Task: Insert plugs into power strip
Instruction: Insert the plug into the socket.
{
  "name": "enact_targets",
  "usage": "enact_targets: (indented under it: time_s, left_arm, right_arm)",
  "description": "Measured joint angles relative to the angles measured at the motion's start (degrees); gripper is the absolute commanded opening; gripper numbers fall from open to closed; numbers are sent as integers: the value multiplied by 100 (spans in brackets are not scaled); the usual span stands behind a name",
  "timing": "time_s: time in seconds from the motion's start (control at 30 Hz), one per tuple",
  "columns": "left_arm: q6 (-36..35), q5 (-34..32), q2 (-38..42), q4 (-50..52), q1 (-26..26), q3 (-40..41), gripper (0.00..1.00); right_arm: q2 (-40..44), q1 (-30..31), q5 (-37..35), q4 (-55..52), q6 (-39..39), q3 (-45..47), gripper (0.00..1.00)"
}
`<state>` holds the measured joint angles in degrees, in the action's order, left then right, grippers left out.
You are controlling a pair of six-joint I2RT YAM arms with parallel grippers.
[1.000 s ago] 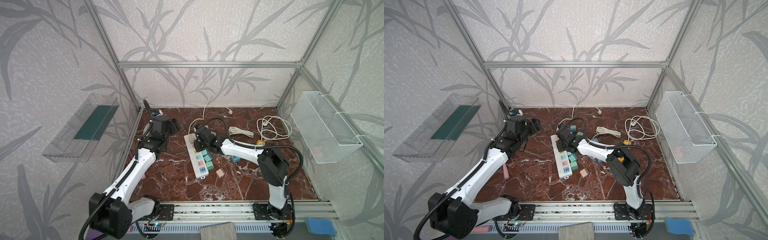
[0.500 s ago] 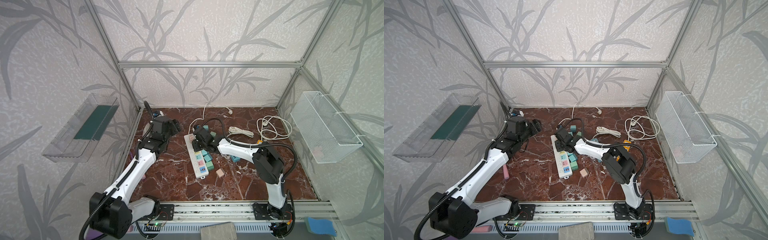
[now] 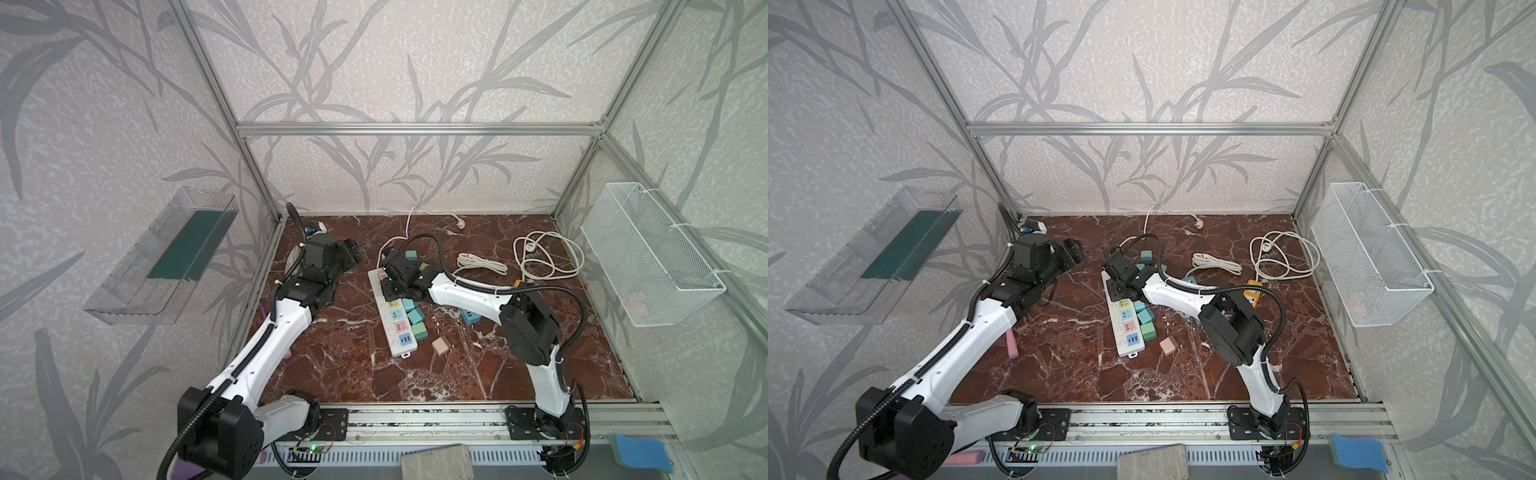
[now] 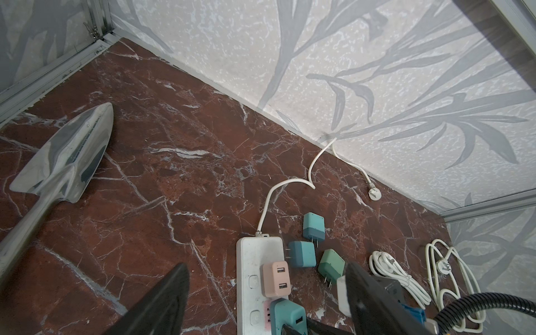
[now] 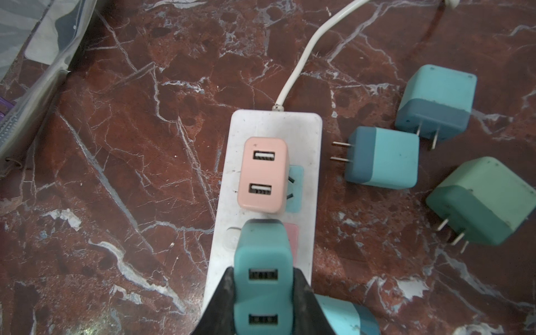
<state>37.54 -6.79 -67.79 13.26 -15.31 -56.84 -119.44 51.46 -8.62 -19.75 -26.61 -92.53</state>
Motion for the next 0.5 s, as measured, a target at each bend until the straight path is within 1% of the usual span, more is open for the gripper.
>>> enact_targets:
  time_s: [0.27, 0.5]
  left_arm:
    - [0, -11, 4, 0, 0, 2, 84]
    - [-2, -48, 63, -2, 0, 2, 84]
  right_arm:
    - [-46, 26, -44, -271, -138, -101, 0]
    - [-343, 149, -380, -680, -125, -597, 0]
